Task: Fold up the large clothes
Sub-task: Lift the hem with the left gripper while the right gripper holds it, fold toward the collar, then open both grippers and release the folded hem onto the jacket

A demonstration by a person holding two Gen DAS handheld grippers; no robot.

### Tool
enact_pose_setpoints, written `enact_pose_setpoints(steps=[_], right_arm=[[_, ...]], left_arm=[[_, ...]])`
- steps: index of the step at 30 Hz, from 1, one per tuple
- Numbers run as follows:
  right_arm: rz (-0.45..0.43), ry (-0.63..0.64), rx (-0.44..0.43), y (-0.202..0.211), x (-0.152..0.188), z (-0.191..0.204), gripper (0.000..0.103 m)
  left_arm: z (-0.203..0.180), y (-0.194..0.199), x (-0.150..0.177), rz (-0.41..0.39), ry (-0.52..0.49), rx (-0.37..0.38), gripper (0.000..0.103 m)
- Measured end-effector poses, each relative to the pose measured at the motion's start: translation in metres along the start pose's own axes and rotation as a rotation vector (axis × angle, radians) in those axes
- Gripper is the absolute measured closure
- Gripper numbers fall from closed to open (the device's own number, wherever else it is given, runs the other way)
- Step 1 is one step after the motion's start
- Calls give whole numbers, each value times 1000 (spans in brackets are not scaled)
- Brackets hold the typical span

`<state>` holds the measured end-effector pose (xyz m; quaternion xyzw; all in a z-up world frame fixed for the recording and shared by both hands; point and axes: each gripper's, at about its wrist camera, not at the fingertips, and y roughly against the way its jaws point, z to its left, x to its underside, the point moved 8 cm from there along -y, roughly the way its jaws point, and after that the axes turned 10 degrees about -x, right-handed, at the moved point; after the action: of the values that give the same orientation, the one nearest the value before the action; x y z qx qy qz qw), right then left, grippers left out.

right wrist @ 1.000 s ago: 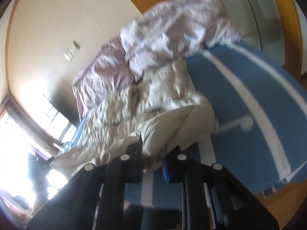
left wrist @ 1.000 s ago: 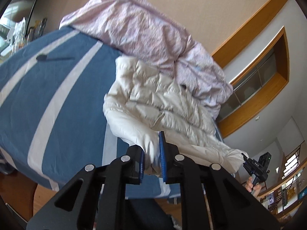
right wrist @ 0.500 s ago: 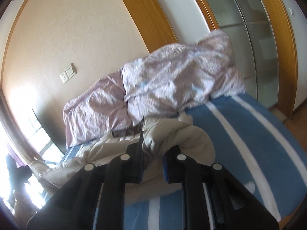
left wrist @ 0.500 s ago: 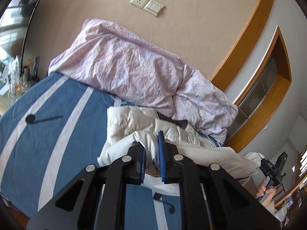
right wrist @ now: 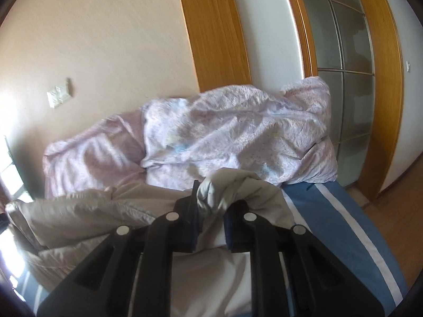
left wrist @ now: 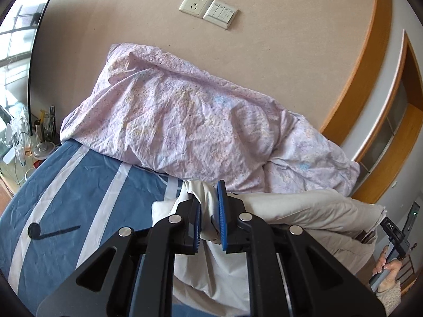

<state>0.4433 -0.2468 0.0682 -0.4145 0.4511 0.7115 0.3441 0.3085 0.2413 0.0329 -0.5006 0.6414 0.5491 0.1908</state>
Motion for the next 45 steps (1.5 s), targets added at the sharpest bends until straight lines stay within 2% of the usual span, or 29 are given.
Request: enact_pose_setpoints(steps=[12, 21, 23, 24, 26, 28, 29, 30, 32, 34, 38, 45], right_arm=[[109, -76, 205, -133, 18, -26, 87], [165, -115, 289, -184, 37, -39, 85], [177, -141, 287, -190, 41, -43, 69], [184, -150, 275, -193, 43, -43, 63], [184, -151, 239, -196, 44, -40, 26], [146, -116, 238, -190, 39, -35, 19], [119, -86, 232, -184, 34, -30, 19], [107, -68, 226, -179, 31, -26, 19], [95, -51, 212, -168, 28, -18, 19], [102, -39, 181, -158, 29, -7, 19], [152, -2, 138, -140, 45, 15, 19], [206, 62, 3, -109, 90, 68, 19]], left_arm=[[-4, -119, -2, 34, -14, -156, 93], [-1, -165, 3, 35, 17, -169, 92], [3, -172, 7, 50, 46, -173, 92], [5, -174, 9, 55, 60, -175, 89], [5, -177, 12, 68, 70, -172, 83], [4, -177, 12, 77, 71, -167, 75], [4, -176, 12, 83, 70, -165, 63], [4, -174, 11, 82, 77, -170, 36], [9, -160, 2, 19, 101, -199, 3], [8, -144, -8, -29, 91, -201, 2], [-4, -116, -9, -42, 30, -191, 2], [-48, -75, 39, -40, -129, -165, 2]])
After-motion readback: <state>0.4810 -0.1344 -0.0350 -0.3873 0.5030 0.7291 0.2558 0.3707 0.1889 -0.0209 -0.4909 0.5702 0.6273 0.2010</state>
